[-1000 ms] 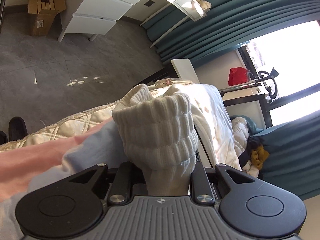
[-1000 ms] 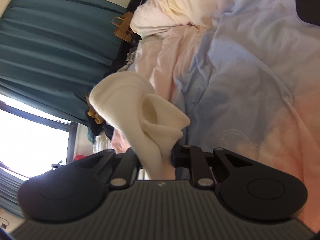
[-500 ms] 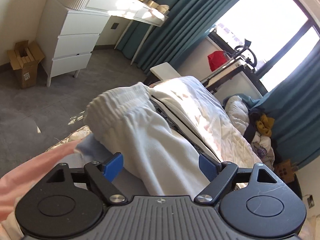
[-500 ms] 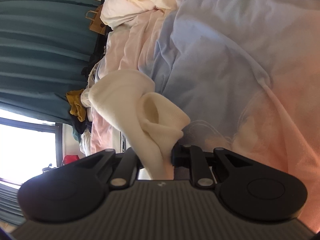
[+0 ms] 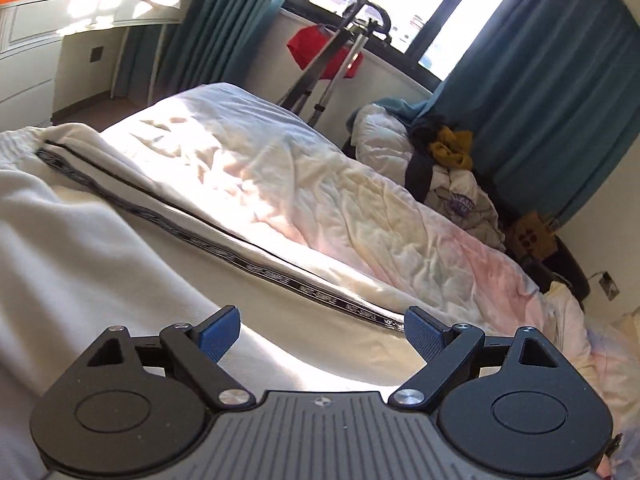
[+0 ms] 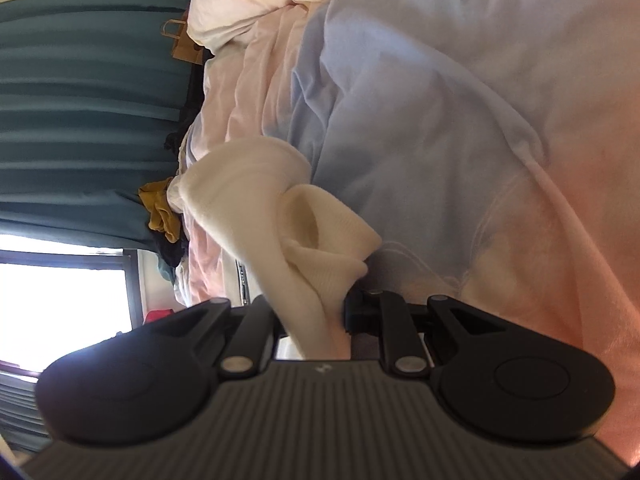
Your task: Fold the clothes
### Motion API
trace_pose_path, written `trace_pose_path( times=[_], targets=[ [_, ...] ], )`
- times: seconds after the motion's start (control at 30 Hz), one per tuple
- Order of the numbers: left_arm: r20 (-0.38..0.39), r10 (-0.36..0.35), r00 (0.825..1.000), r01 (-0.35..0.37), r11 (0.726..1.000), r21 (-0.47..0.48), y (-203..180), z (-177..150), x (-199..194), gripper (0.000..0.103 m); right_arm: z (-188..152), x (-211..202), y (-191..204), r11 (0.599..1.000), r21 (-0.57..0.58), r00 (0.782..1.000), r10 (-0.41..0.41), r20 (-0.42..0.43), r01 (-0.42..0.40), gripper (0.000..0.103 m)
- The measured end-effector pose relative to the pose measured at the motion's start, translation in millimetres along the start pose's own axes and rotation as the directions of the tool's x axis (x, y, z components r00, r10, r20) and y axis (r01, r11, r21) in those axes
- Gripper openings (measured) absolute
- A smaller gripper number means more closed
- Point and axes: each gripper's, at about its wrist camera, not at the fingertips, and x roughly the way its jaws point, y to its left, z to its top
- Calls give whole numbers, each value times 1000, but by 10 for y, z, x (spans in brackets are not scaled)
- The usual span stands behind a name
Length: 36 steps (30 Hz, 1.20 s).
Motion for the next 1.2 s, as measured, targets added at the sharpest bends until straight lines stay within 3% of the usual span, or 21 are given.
trace_pose_path(
  times=[0.2,0.3,0.47,0.63,0.8,0.97,1.2],
  targets=[
    [-86,42,995,-35,996,80,-255,-218,828,91,46,82,8,997,-82,999,-4,-36,1,24],
    [-84,77,994,-64,988,139,-292,-314,984,91,71,132,-38,998,-58,999,8,-46,-11,31],
    [-64,90,994,-76,976,204,-296,-406,1068,92,78,225,51,990,-122,997,70,-37,-74,48],
    [-58,85,995,-68,968,242,-379,-445,1093,98,53,255,122,980,-176,996,95,0,-93,46],
    [-64,86,994,-65,959,275,-407,-444,1128,98,-14,204,268,960,-274,997,66,44,-51,34],
    [-68,72,995,-51,963,265,-373,-399,1106,98,-190,-51,611,893,-446,988,110,105,-52,22],
    [-17,8,1000,-5,984,179,-229,-174,872,98,-784,-465,1351,750,-658,961,225,159,-67,19]
  ],
)
